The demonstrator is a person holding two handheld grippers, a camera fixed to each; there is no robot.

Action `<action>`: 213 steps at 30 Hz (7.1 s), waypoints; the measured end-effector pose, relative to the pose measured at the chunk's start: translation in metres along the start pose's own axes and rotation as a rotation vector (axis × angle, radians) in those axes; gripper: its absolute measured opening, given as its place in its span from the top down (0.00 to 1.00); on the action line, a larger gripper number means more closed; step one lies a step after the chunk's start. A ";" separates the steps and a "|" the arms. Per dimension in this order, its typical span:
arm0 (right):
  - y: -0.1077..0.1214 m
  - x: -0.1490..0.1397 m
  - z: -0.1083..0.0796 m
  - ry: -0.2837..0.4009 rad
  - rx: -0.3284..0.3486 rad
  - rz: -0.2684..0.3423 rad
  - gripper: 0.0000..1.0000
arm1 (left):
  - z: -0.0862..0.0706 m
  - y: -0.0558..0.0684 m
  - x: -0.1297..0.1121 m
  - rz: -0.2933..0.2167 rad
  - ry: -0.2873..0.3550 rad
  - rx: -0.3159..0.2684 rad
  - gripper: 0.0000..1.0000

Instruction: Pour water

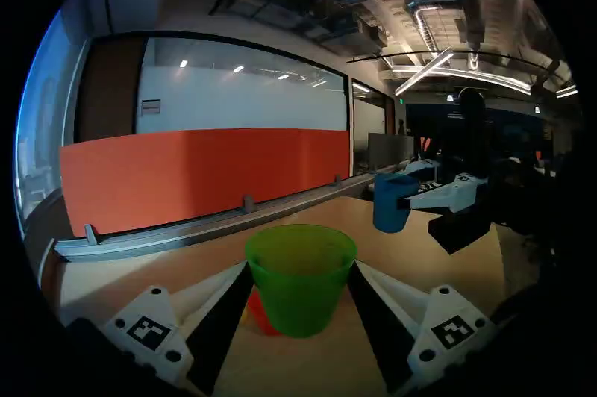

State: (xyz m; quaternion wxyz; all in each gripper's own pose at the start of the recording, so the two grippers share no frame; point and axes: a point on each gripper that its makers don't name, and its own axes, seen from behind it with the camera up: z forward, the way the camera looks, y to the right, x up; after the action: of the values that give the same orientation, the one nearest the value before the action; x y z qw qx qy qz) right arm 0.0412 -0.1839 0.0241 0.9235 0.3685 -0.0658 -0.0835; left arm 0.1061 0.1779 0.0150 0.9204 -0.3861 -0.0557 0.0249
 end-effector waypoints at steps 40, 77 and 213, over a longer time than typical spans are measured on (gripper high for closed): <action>-0.016 0.050 0.005 0.051 0.059 -0.122 0.11 | -0.001 0.013 0.007 0.035 0.032 -0.015 0.15; -0.030 0.115 0.020 0.089 0.071 -0.506 0.11 | 0.003 0.049 0.004 0.028 0.043 -0.088 0.15; -0.031 0.188 0.074 0.117 -0.084 -1.363 0.11 | 0.012 0.076 0.014 0.033 0.080 -0.162 0.16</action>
State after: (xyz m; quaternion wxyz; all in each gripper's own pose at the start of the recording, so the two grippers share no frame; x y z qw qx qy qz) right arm 0.2077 -0.2936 0.0677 0.6804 0.2953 0.2341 -0.6285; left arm 0.1180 0.2410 -0.0293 0.8871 -0.4609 -0.0141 0.0201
